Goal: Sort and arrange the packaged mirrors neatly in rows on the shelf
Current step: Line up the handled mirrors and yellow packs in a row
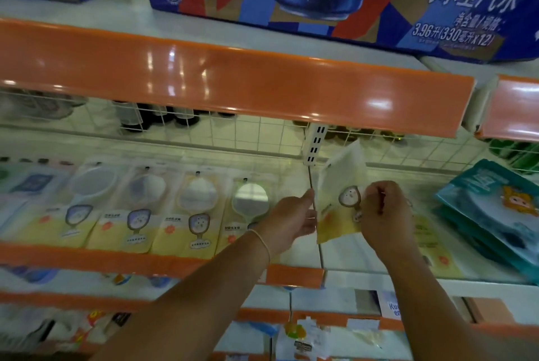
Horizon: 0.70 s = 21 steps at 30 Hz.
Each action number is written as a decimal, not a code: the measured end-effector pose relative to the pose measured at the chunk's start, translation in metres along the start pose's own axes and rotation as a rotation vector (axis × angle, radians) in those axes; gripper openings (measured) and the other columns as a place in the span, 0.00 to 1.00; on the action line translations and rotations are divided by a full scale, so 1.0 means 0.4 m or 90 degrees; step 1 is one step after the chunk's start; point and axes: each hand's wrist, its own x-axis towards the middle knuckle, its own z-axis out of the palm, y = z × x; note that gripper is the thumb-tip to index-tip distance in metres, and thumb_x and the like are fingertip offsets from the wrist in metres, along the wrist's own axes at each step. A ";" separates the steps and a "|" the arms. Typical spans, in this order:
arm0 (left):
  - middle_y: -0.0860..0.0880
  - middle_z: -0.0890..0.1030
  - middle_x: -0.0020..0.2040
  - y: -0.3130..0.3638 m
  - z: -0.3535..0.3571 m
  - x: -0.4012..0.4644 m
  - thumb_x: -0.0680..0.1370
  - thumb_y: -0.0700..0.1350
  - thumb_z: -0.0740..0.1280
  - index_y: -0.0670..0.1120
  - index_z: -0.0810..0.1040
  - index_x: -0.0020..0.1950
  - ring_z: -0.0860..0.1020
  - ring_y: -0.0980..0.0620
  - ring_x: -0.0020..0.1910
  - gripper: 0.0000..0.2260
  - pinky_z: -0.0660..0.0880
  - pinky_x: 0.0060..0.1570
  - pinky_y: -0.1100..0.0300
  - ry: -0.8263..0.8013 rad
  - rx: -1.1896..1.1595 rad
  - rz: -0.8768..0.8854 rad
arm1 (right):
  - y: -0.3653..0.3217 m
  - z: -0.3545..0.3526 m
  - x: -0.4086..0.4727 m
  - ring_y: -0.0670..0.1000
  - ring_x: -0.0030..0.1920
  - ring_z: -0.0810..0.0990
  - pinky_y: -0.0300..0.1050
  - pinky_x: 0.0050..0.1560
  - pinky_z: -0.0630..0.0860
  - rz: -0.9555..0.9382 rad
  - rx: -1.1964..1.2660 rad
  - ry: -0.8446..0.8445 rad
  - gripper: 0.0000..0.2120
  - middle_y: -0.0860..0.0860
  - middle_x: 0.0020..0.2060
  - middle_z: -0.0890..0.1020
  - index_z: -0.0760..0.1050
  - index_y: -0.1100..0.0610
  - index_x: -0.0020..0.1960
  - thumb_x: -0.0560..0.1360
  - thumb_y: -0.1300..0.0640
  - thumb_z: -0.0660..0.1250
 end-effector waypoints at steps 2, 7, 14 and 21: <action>0.39 0.83 0.50 0.004 -0.022 -0.004 0.81 0.54 0.62 0.40 0.77 0.57 0.81 0.42 0.47 0.17 0.80 0.48 0.48 -0.023 -0.154 -0.043 | 0.004 0.009 -0.006 0.51 0.33 0.75 0.45 0.33 0.71 0.014 0.084 -0.054 0.07 0.53 0.35 0.77 0.72 0.56 0.46 0.82 0.57 0.59; 0.38 0.82 0.57 0.005 -0.067 -0.003 0.82 0.49 0.62 0.41 0.77 0.62 0.81 0.39 0.56 0.15 0.78 0.55 0.43 0.066 -0.287 0.005 | 0.013 0.028 -0.043 0.52 0.34 0.72 0.48 0.35 0.70 0.039 0.208 -0.157 0.11 0.57 0.33 0.76 0.73 0.59 0.43 0.83 0.59 0.58; 0.48 0.76 0.39 0.013 -0.132 -0.024 0.82 0.47 0.60 0.47 0.77 0.42 0.73 0.52 0.36 0.11 0.69 0.37 0.57 0.225 0.021 0.176 | 0.033 0.043 -0.058 0.61 0.38 0.74 0.59 0.43 0.72 0.157 0.375 -0.321 0.24 0.65 0.39 0.78 0.77 0.62 0.49 0.68 0.42 0.74; 0.50 0.64 0.29 -0.002 -0.138 -0.053 0.82 0.46 0.59 0.44 0.66 0.35 0.62 0.55 0.27 0.16 0.59 0.25 0.64 0.220 0.253 0.229 | 0.017 0.097 -0.058 0.65 0.50 0.84 0.66 0.56 0.78 0.218 0.367 -0.368 0.13 0.63 0.47 0.85 0.80 0.60 0.57 0.76 0.55 0.69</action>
